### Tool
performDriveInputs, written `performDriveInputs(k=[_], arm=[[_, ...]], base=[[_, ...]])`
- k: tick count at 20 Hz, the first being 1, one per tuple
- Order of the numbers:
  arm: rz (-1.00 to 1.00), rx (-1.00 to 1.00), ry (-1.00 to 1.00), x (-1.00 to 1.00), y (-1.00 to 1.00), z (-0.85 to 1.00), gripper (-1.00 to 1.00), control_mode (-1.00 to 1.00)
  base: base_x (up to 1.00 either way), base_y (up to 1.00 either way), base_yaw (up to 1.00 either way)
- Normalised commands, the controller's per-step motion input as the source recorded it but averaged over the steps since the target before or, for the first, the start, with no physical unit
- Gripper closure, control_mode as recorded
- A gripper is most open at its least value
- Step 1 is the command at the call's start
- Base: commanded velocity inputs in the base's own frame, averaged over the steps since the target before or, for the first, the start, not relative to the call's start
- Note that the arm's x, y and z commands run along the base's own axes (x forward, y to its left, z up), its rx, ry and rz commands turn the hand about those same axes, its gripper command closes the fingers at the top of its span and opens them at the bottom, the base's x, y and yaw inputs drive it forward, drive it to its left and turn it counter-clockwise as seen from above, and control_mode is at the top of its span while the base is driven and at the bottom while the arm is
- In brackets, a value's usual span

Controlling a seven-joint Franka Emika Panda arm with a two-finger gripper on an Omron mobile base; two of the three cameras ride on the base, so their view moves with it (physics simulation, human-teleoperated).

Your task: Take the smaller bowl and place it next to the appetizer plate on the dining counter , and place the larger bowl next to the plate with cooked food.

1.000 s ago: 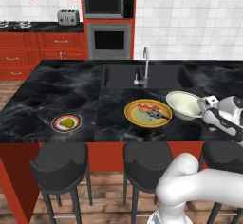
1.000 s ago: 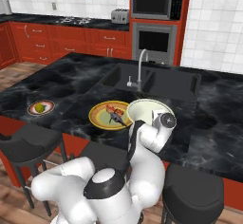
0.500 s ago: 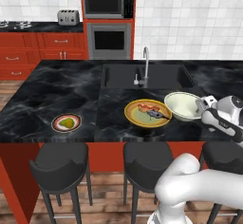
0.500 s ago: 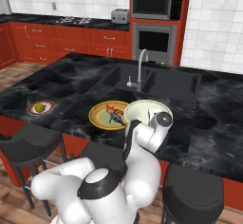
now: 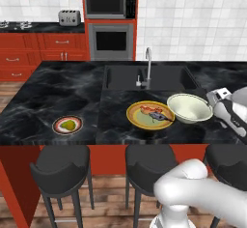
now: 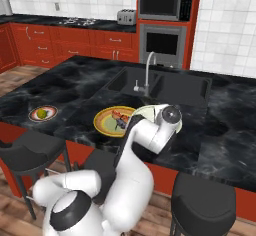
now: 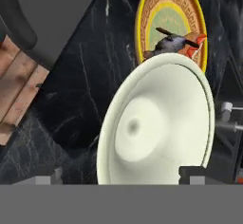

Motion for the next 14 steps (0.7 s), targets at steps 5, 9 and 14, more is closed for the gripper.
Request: performDriveInputs(k=[5,9,14], arm=[[0.00,0.01,0.08,-0.78,0.29,1.00,-1.00,-1.00],[-0.11,0.11,0.27,-0.41,0.70,1.00,-1.00,-1.00],[-0.27,0.19,0.21,-0.19,0.82,0.88,-1.00,-1.00]], base=[[0.00,0.00,0.00],[0.00,0.00,0.00],[0.00,0.00,0.00]])
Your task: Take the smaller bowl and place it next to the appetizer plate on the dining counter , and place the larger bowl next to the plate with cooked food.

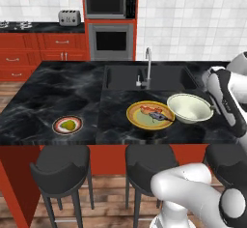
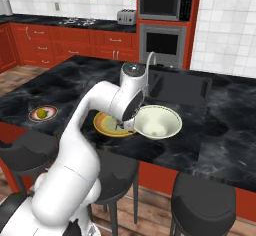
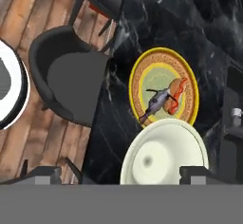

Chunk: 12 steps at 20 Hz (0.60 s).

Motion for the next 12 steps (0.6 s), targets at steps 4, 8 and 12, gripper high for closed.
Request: performDriveInputs(k=[4,8,12], arm=[[-0.55,0.21,0.01,-0.35,0.67,0.35,-1.00,-1.00],[-0.77,0.14,0.00,-0.45,0.23,0.01,-1.00,-1.00],[-0.81,0.17,0.00,-0.59,0.09,0.00,-1.00,-1.00]], base=[[0.00,0.00,0.00],[0.00,0.00,0.00],[0.00,0.00,0.00]])
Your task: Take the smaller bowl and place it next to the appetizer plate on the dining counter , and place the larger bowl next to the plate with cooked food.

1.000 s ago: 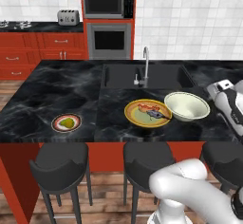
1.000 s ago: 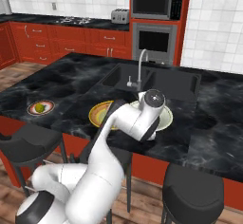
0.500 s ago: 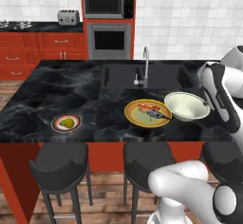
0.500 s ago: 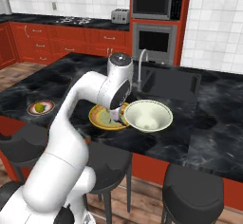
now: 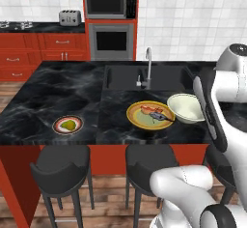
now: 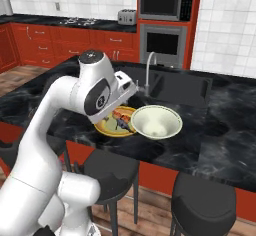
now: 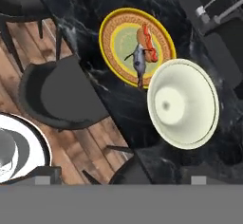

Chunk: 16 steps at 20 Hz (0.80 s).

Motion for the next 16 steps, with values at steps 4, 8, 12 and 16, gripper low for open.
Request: performDriveInputs(k=[4,8,12,16], arm=[[-0.78,0.28,0.00,-0.67,0.04,0.01,-1.00,-1.00],[-0.68,0.35,0.00,-0.81,0.18,0.06,-1.00,-1.00],[-0.59,0.31,0.00,-0.72,0.50,0.00,-1.00,-1.00],[-0.39,0.17,-0.04,-0.27,0.70,0.00,-1.00,-1.00]], base=[[0.00,0.00,0.00],[0.00,0.00,0.00],[0.00,0.00,0.00],[0.00,0.00,0.00]])
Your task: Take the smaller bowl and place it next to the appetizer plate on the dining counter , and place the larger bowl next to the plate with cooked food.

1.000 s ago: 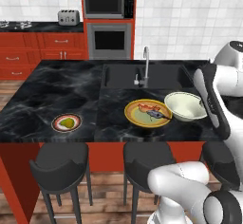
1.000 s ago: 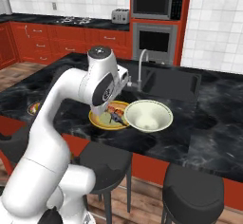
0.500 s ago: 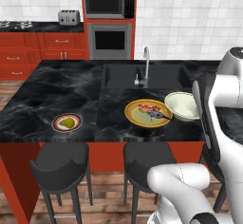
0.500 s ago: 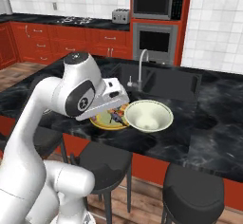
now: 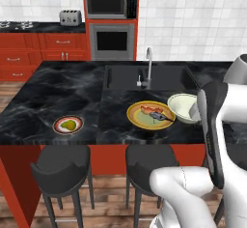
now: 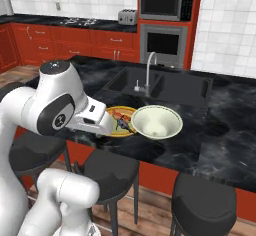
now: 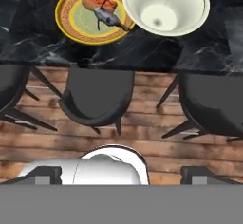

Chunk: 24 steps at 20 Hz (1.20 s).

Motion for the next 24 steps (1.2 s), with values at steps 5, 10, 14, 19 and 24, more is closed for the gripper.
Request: performDriveInputs(k=[5,10,14,19,24], arm=[[-0.03,0.00,0.02,0.00,0.47,0.00,-1.00,1.00],[0.00,0.00,0.00,0.00,0.00,0.00,-1.00,1.00],[0.00,0.00,0.00,0.00,0.00,0.00,-1.00,1.00],[0.00,0.00,0.00,0.00,0.00,0.00,-1.00,1.00],[0.00,0.00,0.00,0.00,0.00,0.00,-1.00,1.00]], base=[[0.00,0.14,0.00],[-0.32,0.99,0.07],[-0.35,1.00,0.10],[-0.18,1.00,0.05],[-0.09,1.00,0.01]])
